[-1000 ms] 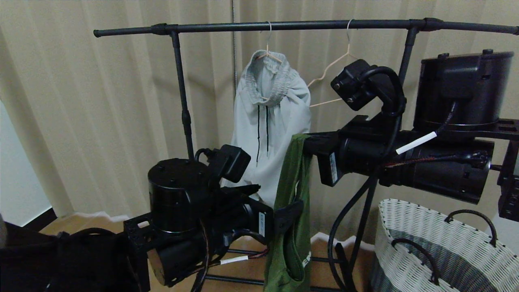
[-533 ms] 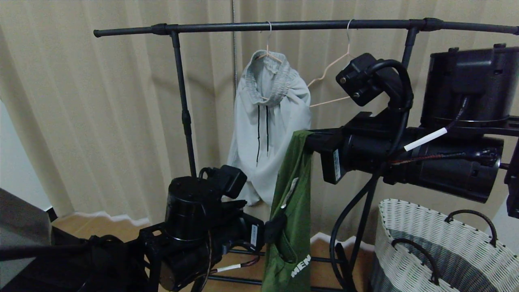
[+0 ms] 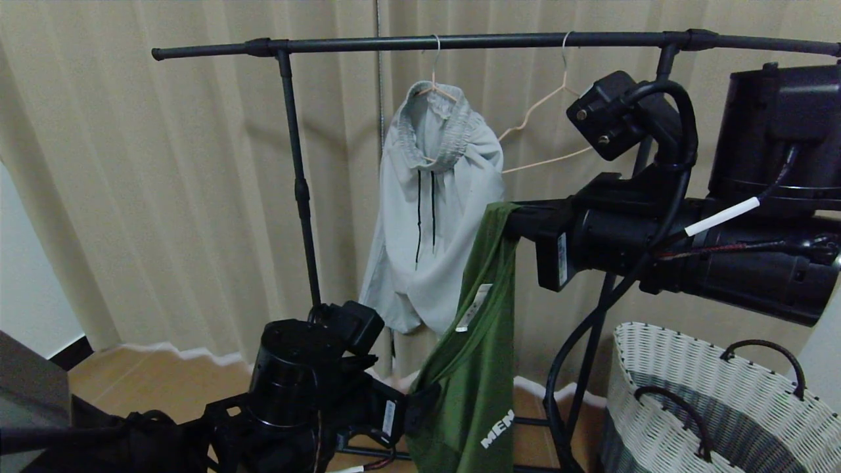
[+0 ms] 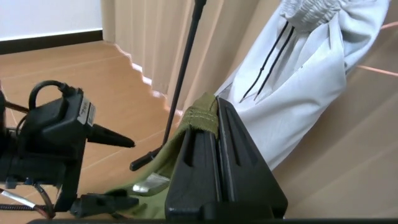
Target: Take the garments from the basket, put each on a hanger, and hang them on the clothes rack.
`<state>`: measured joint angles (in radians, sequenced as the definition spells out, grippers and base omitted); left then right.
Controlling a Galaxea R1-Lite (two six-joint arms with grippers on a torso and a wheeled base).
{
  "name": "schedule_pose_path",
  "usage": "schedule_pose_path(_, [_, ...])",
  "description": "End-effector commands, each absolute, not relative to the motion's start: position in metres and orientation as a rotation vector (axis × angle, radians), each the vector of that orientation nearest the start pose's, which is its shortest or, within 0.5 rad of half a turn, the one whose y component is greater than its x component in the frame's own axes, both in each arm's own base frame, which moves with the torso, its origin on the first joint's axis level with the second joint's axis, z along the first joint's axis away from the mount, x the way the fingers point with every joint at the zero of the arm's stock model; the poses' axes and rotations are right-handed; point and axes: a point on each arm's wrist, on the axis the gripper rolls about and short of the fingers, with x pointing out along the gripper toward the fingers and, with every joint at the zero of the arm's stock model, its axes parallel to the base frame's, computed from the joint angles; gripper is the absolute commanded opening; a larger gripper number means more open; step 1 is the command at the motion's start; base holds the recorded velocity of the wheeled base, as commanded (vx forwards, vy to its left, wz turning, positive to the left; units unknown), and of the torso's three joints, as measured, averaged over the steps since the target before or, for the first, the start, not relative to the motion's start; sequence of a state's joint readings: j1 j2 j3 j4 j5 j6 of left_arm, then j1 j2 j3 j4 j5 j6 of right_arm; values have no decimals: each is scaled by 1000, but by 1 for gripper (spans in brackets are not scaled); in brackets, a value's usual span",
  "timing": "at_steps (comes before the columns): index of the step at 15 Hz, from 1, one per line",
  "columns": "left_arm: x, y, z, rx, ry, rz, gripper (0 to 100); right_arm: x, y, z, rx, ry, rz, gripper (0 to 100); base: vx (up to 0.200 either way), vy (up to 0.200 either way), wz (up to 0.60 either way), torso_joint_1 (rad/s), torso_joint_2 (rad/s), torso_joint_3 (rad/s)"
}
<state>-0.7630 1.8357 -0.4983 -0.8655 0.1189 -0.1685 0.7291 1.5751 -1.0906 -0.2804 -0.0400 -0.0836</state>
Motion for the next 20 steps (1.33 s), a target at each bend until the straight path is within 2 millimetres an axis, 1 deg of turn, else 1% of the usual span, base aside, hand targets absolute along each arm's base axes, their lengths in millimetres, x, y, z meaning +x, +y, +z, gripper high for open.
schedule_pose_path(1, [204, -191, 98, 28, 455, -585, 100, 218, 191, 262, -160, 169, 687, 0, 0, 0, 0, 0, 0, 0])
schedule_pose_path(4, [205, -193, 114, -21, 357, -611, 100, 218, 191, 257, -161, 181, 690, 0, 0, 0, 0, 0, 0, 0])
schedule_pose_path(7, [206, -195, 116, -39, 329, -638, 100, 217, 191, 259, -161, 176, 693, 0, 0, 0, 0, 0, 0, 0])
schedule_pose_path(9, [206, -194, 111, -31, 347, -637, 100, 216, 190, 261, -158, 168, 693, 0, 0, 0, 0, 0, 0, 0])
schedule_pose_path(13, [201, -190, 89, 12, 431, -629, 100, 210, 185, 271, -146, 137, 697, 0, 0, 0, 0, 0, 0, 0])
schedule_pose_path(15, [200, -189, 87, 16, 441, -628, 100, 206, 182, 275, -140, 122, 698, 0, 0, 0, 0, 0, 0, 0])
schedule_pose_path(18, [198, -187, 88, 16, 436, -627, 100, 204, 180, 275, -138, 122, 696, 0, 0, 0, 0, 0, 0, 0])
schedule_pose_path(19, [197, -186, 87, 20, 439, -627, 0, 204, 180, 276, -136, 119, 696, 0, 0, 0, 0, 0, 0, 0])
schedule_pose_path(20, [196, -186, 87, 20, 440, -625, 0, 204, 180, 276, -136, 119, 696, 0, 0, 0, 0, 0, 0, 0])
